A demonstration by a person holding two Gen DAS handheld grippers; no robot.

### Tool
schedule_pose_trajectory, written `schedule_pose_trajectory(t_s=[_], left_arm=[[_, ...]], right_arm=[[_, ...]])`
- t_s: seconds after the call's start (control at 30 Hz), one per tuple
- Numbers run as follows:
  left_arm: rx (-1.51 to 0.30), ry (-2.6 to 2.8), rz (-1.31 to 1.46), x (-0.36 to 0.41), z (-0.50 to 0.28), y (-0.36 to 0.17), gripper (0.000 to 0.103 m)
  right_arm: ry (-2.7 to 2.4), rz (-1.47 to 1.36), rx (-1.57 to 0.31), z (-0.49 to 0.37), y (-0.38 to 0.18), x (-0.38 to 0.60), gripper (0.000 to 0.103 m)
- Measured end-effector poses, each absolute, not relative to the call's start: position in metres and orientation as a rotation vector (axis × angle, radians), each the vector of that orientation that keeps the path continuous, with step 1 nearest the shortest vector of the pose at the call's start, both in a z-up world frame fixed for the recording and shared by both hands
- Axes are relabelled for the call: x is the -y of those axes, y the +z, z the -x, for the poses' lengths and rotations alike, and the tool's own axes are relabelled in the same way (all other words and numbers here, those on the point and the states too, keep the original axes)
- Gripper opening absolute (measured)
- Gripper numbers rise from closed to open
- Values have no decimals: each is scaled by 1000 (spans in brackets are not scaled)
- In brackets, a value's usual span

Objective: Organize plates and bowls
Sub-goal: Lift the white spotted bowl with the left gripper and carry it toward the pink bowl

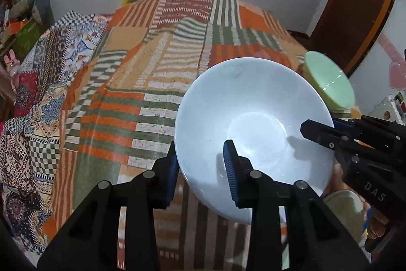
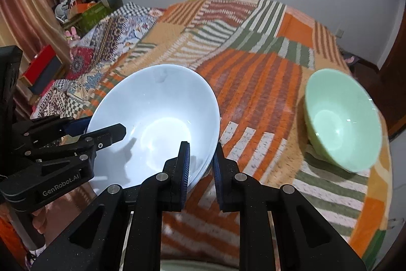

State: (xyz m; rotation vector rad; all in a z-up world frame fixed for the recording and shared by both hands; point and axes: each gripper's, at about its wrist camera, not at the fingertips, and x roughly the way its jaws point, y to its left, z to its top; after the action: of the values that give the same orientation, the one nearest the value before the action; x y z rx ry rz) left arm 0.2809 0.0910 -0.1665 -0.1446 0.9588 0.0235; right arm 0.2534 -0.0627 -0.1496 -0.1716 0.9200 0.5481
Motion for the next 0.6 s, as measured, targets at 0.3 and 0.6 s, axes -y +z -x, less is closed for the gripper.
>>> schedule_pose_trajectory(t_s=[0.3, 0.6], left_arm=[[-889, 4, 159, -84, -231, -124, 34], [-834, 3, 170, -81, -180, -96, 34]], right_arm=[[562, 130, -816, -210, -109, 73, 16], [581, 123, -752, -172, -91, 74, 16]])
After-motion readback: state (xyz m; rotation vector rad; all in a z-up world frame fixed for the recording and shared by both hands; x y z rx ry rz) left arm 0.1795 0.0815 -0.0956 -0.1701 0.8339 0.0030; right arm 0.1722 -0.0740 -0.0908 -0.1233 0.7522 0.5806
